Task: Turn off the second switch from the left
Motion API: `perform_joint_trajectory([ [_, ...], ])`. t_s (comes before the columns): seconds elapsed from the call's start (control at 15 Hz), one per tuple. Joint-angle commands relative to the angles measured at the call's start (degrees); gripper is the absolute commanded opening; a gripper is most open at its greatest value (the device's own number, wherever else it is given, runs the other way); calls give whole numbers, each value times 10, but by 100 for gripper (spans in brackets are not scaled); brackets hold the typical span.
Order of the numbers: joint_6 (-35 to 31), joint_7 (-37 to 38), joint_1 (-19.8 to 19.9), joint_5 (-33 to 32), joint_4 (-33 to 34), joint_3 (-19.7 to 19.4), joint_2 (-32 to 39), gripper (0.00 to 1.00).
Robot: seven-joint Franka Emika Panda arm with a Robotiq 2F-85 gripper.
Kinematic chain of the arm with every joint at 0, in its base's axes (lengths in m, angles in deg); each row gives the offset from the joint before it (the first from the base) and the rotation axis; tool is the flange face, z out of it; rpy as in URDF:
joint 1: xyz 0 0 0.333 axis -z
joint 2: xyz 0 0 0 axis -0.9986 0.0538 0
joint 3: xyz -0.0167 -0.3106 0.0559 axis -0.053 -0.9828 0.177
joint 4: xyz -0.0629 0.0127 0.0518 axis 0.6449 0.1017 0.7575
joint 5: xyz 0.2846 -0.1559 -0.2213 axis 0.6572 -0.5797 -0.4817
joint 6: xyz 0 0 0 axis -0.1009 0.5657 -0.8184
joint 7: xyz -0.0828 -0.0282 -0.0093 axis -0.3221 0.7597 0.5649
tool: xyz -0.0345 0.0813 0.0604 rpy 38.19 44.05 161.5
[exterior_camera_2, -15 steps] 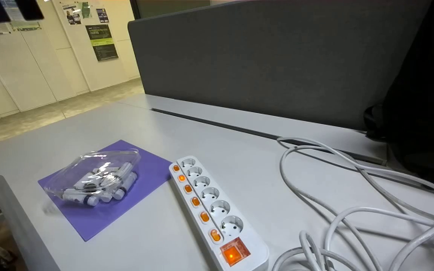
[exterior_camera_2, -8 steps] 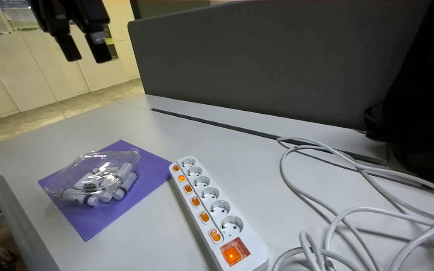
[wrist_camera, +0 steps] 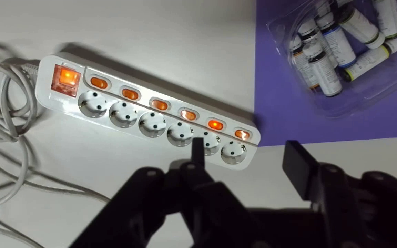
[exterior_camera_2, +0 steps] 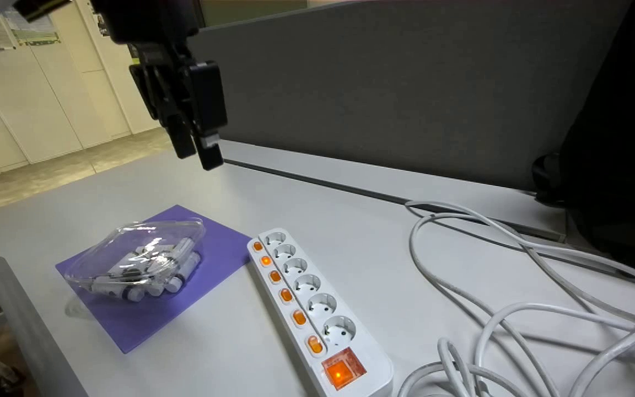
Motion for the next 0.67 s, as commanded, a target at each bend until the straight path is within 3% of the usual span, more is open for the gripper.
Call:
perform_joint_trajectory([
  [0.0, -27, 44, 3, -28, 20, -7, 50, 31],
  [0.33, -60, 91, -2, -80, 39, -13, 107, 1],
  [0.6, -60, 122, -9, -122, 63, -24, 136, 0],
])
